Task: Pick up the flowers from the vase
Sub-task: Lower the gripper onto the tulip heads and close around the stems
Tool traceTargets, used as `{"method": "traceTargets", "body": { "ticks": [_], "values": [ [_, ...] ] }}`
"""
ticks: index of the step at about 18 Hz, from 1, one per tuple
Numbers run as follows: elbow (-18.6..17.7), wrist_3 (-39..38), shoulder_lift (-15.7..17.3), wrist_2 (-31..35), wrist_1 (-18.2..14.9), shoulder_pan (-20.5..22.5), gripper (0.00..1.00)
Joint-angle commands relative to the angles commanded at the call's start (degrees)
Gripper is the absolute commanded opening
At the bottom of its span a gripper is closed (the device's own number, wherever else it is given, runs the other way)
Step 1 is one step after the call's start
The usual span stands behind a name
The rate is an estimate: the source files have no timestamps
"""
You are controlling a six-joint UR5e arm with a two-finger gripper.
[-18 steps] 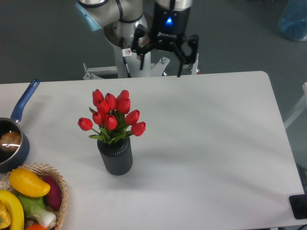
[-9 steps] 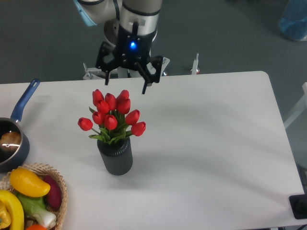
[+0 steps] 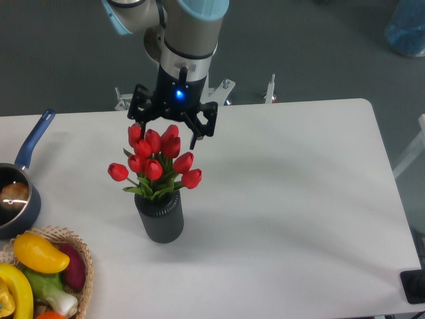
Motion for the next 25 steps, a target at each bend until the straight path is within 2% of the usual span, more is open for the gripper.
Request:
{"method": "traceTargets", "body": {
  "ticks": [10,19,23,25],
  "values": [
    [1.6,-1.5,0.9,-0.1,0.1,-1.1,1.0],
    [1.0,-4.0,1.1,0.2,0.4,-6.1,1.0],
    [0.9,-3.4,0.4,0.4,0.6,-6.6,1.0],
    [0.9,-2.9,-0.2,1.6,0.6,-6.5,0.89]
  ]
}}
